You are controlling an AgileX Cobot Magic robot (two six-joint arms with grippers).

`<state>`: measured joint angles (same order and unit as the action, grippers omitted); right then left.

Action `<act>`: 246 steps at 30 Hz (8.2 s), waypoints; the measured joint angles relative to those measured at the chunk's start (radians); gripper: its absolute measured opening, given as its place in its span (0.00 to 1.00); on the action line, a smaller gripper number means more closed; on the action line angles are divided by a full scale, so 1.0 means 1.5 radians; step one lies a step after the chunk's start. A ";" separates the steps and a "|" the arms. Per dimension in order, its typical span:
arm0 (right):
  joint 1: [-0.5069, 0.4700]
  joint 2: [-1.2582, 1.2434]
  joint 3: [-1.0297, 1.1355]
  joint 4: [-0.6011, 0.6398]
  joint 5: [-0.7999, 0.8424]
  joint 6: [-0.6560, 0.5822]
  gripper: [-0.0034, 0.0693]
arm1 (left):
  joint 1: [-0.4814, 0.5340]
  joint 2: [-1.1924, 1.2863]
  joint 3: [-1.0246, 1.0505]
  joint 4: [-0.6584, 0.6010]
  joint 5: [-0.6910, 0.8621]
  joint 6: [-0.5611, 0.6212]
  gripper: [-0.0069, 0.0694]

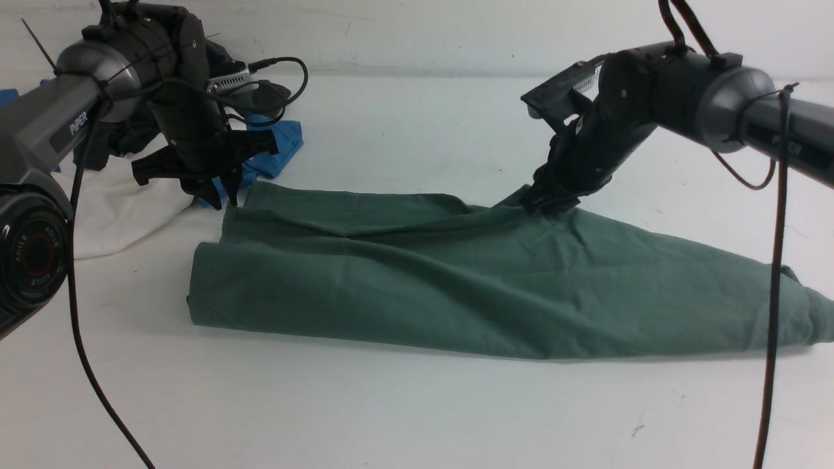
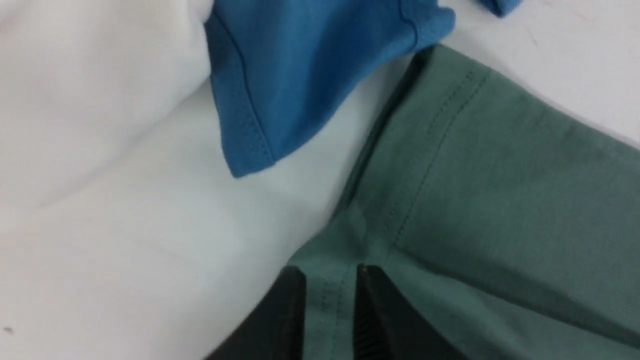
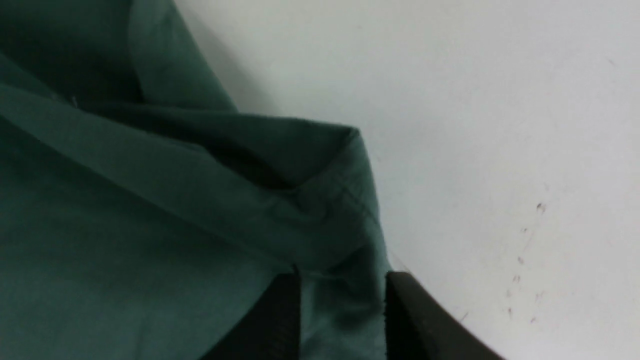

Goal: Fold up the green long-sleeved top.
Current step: Use both arms to drag the lower edge of the fabric forward and fold it over the upper edge, then use the right arm to clamp the right edge of the fabric

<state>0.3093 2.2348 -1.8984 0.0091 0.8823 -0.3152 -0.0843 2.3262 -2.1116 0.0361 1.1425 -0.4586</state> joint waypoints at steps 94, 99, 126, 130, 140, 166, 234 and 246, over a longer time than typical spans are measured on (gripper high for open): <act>-0.070 -0.097 -0.003 0.215 0.232 0.002 0.03 | -0.026 0.079 -0.108 0.064 0.007 0.181 0.33; -0.070 -0.097 -0.003 0.215 0.232 -0.001 0.03 | -0.026 0.085 -0.108 0.064 0.012 0.182 0.13; -0.070 -0.057 -0.003 0.228 0.043 -0.042 0.14 | -0.033 0.010 -0.108 0.077 -0.183 0.177 0.09; -0.070 -0.028 -0.003 0.229 0.009 -0.063 0.32 | -0.032 0.027 -0.106 0.081 -0.170 0.162 0.09; -0.064 0.040 -0.003 0.257 -0.065 -0.083 0.71 | -0.032 0.028 -0.106 0.082 -0.165 0.159 0.09; -0.066 0.045 -0.005 0.232 -0.171 -0.088 0.07 | -0.032 0.078 -0.108 0.172 -0.220 0.086 0.09; -0.307 -0.064 0.182 0.120 0.121 0.059 0.24 | -0.046 -0.038 0.171 0.005 0.038 0.264 0.09; -0.305 -0.123 0.174 0.062 0.161 0.091 0.07 | -0.046 -0.038 0.171 0.007 0.038 0.264 0.09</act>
<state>-0.1487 2.0502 -1.6375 0.1025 1.1244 -0.1783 -0.1536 2.2699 -1.8556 0.0462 1.1997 -0.0619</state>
